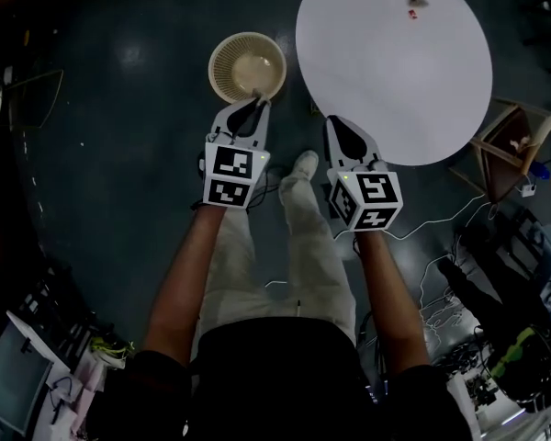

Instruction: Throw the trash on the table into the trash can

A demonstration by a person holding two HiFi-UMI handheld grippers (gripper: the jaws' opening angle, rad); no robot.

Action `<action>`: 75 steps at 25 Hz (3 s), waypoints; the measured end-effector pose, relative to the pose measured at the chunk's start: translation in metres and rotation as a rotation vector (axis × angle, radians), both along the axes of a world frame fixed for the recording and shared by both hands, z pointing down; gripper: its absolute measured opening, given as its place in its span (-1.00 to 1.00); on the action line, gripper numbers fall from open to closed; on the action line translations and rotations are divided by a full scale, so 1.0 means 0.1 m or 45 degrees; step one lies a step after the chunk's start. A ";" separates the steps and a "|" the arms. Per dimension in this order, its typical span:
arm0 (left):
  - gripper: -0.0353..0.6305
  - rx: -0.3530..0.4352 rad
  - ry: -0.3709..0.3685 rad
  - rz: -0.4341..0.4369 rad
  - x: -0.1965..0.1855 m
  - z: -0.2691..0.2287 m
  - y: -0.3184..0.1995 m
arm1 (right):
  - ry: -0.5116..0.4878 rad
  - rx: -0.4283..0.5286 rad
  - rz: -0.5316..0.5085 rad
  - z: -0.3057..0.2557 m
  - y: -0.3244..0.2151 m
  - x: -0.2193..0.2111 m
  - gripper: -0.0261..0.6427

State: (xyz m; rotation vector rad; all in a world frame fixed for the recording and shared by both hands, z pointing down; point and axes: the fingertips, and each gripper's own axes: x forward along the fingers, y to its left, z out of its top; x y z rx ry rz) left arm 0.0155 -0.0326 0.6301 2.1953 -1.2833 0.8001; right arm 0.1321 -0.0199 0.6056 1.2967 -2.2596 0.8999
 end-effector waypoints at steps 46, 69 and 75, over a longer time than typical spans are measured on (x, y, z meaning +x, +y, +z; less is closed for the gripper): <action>-0.76 -0.302 0.063 0.111 -1.35 3.55 -0.89 | 0.097 -0.268 0.049 3.08 -0.58 -1.68 -0.87; -0.77 -0.285 0.047 0.118 -1.43 3.06 -0.97 | 0.099 -0.238 0.009 2.65 -0.70 -1.76 -0.87; -0.83 -0.250 0.044 0.113 -1.39 2.62 -0.97 | 0.084 -0.211 0.009 2.29 -0.71 -1.74 -0.87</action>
